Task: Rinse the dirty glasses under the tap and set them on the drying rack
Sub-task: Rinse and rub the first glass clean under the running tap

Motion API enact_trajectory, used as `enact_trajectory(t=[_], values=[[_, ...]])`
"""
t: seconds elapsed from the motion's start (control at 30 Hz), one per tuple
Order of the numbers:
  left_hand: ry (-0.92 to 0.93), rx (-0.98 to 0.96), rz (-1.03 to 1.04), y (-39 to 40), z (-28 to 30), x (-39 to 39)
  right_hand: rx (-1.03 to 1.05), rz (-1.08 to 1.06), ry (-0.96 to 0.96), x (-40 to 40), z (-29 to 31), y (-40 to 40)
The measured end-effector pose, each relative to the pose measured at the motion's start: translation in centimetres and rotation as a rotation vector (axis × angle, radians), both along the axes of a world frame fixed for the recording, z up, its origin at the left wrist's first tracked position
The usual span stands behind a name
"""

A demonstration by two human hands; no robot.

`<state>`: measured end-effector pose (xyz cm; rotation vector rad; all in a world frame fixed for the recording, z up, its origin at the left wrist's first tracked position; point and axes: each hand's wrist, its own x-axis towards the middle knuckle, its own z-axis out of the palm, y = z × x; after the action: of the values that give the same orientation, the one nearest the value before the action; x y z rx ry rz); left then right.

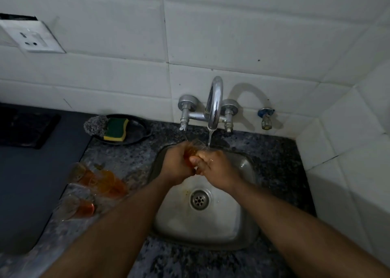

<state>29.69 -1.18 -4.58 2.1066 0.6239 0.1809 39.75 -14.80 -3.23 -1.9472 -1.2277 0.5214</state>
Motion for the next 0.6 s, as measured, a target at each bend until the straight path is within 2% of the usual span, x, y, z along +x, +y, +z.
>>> enact_trajectory(t=[0.03,0.1,0.13,0.2,0.27,0.33,0.37,0.43,0.47,0.5,0.6], values=[[0.044,-0.026,-0.035,0.6,0.3,-0.1,-0.013,0.069,-0.035,0.4,0.2,-0.3],[0.265,-0.183,-0.222,2.5,0.7,-0.6,-0.038,0.25,-0.157,1.4,0.6,-1.0],[0.313,-0.261,-0.282,3.0,0.7,-0.8,-0.036,0.291,-0.207,1.6,0.6,-1.1],[0.216,-0.263,-0.185,2.1,0.6,-0.8,-0.037,0.206,-0.204,1.5,0.1,-0.5],[0.037,-0.122,0.03,0.2,0.3,-0.1,0.004,0.042,-0.104,1.1,0.4,0.4],[-0.017,-0.13,0.091,-0.1,-0.1,0.0,0.013,0.069,-0.067,1.2,0.8,0.4],[0.046,-0.183,0.037,0.6,0.1,-0.1,-0.018,0.157,-0.111,1.5,1.1,0.0],[0.29,-0.271,-0.199,2.3,0.5,-0.6,-0.092,0.348,-0.249,2.1,1.5,-0.9],[0.342,-0.28,-0.258,2.7,0.5,-0.7,-0.094,0.38,-0.284,2.2,1.3,-1.1],[0.31,-0.262,-0.248,2.3,0.6,-0.7,-0.091,0.352,-0.271,2.1,1.0,-1.0],[0.046,-0.135,-0.005,-0.1,0.9,-0.1,-0.055,0.125,-0.129,1.5,1.2,-0.1]])
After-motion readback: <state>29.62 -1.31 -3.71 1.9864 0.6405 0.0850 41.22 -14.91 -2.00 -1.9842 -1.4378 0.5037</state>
